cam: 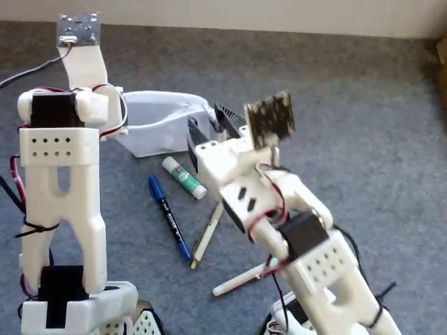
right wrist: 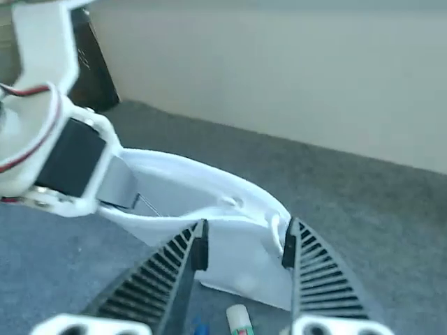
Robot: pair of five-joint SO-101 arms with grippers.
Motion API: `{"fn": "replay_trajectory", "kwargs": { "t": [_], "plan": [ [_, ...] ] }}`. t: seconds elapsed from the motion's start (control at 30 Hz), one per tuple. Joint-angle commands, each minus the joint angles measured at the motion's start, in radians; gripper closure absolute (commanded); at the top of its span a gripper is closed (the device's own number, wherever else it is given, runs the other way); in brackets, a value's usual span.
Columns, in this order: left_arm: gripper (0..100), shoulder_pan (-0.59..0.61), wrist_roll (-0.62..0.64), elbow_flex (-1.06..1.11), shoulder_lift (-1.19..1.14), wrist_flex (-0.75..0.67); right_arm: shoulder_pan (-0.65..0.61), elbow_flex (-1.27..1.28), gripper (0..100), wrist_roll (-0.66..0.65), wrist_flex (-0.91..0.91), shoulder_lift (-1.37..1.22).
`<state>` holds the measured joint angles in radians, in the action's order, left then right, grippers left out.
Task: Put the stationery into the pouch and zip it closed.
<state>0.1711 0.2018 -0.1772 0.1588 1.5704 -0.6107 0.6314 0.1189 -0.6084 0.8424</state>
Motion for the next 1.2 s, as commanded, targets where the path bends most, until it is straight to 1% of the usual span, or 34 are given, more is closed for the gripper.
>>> {"fn": "replay_trajectory", "kwargs": {
  "t": [0.0, 0.13, 0.23, 0.43, 0.5, 0.63, 0.73, 0.8, 0.9, 0.97, 1.17],
  "plan": [
    [97, 0.050, 0.028, -0.010, -0.001, -0.017, 0.042, -0.127, 82.9, 0.015, -0.071, -0.102],
    [97, 0.085, 0.031, -0.010, 0.007, -0.018, 0.053, -0.199, 82.9, 0.015, -0.148, -0.189],
    [97, 0.105, 0.031, -0.001, 0.061, -0.017, 0.053, -0.236, 82.9, 0.014, -0.185, -0.246],
    [97, 0.134, 0.032, 0.067, 0.188, -0.026, 0.054, -0.252, 82.9, 0.006, -0.185, -0.372],
    [97, 0.134, 0.032, 0.108, 0.211, -0.057, 0.053, -0.252, 82.9, 0.002, -0.183, -0.414],
    [97, 0.162, 0.032, 0.179, 0.229, -0.129, 0.044, -0.254, 82.9, -0.086, -0.182, -0.487],
    [97, 0.188, 0.034, 0.200, 0.229, -0.155, 0.035, -0.254, 82.9, -0.100, -0.182, -0.535],
    [97, 0.208, 0.034, 0.202, 0.226, -0.158, 0.024, -0.265, 82.9, -0.107, -0.182, -0.570],
    [97, 0.237, 0.037, 0.202, 0.229, -0.158, 0.024, -0.294, 82.9, -0.161, -0.183, -0.631],
    [97, 0.260, 0.075, 0.202, 0.231, -0.157, 0.024, -0.305, 82.9, -0.176, -0.183, -0.674],
    [97, 0.275, 0.087, 0.202, 0.231, -0.158, 0.005, -0.351, 82.6, -0.176, -0.183, -0.796]
  ]
}}
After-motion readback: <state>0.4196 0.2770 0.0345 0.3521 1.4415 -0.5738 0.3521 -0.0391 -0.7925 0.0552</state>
